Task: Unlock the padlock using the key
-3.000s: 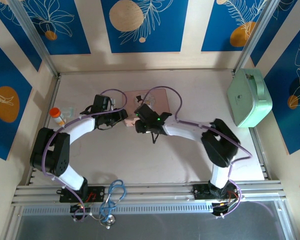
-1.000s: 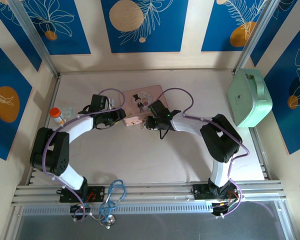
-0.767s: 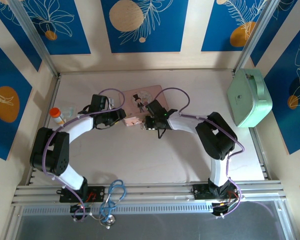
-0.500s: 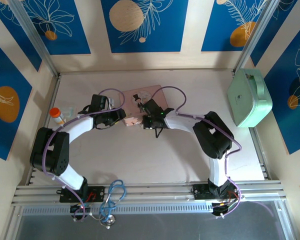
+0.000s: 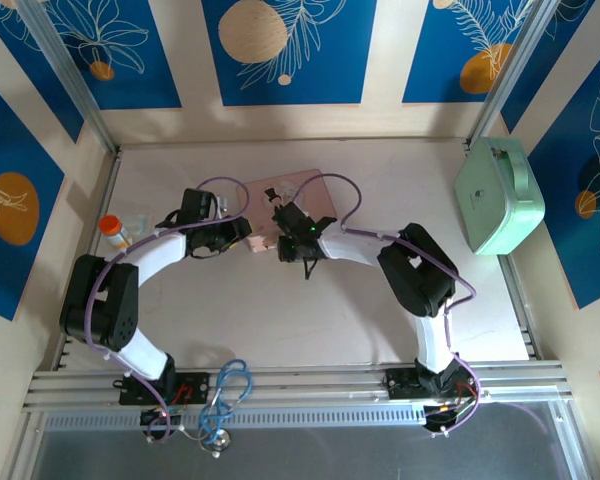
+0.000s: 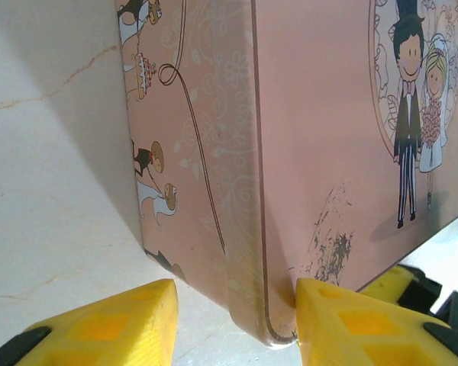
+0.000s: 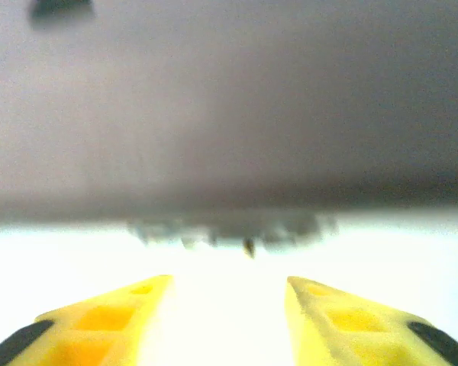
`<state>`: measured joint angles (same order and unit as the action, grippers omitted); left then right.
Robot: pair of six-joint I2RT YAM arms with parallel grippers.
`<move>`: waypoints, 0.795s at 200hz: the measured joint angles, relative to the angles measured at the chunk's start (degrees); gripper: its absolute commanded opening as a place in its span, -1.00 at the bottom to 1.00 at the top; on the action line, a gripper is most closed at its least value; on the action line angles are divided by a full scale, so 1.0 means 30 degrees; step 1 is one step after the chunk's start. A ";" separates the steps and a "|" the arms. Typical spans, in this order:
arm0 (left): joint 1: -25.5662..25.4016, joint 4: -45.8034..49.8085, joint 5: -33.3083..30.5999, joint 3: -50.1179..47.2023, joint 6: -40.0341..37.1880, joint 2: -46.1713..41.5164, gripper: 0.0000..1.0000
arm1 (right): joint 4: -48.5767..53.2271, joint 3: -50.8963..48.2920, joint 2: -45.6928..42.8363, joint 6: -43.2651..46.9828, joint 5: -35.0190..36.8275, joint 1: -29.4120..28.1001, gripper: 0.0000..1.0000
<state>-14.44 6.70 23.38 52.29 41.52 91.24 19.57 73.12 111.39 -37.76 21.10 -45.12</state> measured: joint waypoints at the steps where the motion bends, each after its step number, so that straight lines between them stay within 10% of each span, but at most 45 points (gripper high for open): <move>1: 0.0000 0.0000 -0.0007 0.0000 0.0000 0.0000 -0.14 | -0.0022 -0.0058 -0.0051 0.0022 -0.0022 0.0007 -0.03; 159: 0.0313 0.0393 0.0226 0.0095 -0.0022 0.0007 -0.15 | -0.5865 -0.2157 0.0204 0.1851 -0.4976 0.2033 0.21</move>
<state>-13.50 7.88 24.05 52.58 41.45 91.26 1.98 66.65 112.01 -32.21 6.17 -39.03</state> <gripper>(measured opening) 0.424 0.609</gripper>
